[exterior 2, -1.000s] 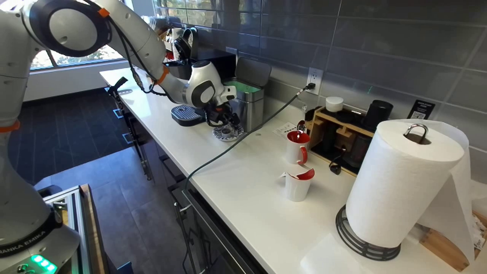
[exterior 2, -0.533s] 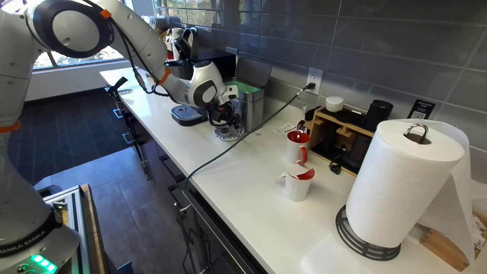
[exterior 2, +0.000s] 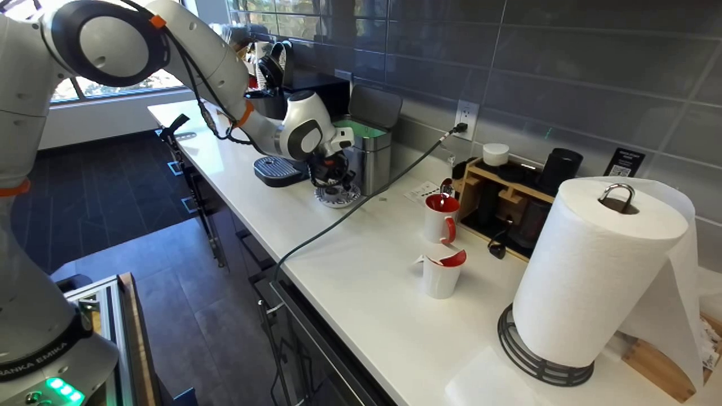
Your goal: Put the item in the plate into the cabinet
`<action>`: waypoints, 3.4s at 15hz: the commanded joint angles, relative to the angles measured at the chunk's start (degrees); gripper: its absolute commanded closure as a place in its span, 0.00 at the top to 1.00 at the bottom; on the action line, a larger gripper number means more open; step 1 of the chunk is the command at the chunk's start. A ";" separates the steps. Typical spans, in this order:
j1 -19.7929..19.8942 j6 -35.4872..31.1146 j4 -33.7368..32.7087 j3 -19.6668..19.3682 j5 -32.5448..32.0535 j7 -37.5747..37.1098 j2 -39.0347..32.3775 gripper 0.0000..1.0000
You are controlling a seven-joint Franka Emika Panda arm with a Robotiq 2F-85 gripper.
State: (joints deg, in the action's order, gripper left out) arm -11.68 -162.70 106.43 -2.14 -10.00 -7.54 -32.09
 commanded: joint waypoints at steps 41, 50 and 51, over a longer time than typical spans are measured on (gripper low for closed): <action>21.65 2.59 20.99 -2.94 -0.29 0.44 37.69 0.00; 19.10 -0.35 24.88 -3.77 12.55 0.09 42.98 0.00; 18.59 -1.14 24.56 -3.92 14.52 0.60 43.92 0.00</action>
State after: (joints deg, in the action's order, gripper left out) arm 8.55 -161.71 129.31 -5.35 -1.03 -7.75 7.23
